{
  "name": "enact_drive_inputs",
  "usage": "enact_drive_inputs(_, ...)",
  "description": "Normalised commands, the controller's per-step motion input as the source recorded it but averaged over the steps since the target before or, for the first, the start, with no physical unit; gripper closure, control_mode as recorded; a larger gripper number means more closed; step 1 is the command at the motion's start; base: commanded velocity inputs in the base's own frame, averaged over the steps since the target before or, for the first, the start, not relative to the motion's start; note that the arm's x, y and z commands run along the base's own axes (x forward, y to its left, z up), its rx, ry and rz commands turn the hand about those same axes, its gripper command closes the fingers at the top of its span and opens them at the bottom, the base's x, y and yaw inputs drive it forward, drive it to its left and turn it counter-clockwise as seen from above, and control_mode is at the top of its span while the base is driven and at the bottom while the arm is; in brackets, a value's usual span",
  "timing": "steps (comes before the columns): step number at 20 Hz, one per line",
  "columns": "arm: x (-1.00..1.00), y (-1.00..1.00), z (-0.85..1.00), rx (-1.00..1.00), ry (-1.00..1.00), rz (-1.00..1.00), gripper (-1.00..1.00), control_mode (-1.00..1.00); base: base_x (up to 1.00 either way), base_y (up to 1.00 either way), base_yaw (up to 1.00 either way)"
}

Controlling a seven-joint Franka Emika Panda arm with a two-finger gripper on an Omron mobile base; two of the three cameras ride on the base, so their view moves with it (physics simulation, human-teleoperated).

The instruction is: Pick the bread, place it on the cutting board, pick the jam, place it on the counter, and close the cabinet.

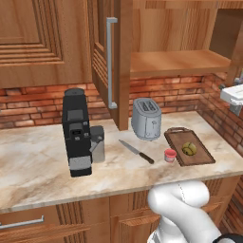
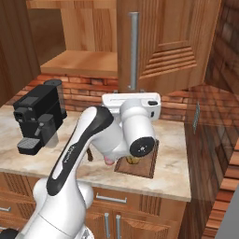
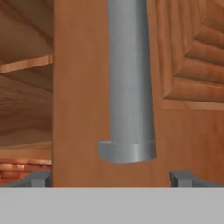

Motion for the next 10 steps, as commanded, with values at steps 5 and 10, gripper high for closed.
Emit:
enact_drive_inputs(5, 0.29, 0.01, -0.17, 0.0, 0.0, 0.18, -1.0, -1.0, 0.0, 0.0, 0.0)
enact_drive_inputs(10, 0.2, 0.0, -0.14, 0.0, 0.0, 0.25, -1.0, -1.0, 0.0, 0.0, 0.0)
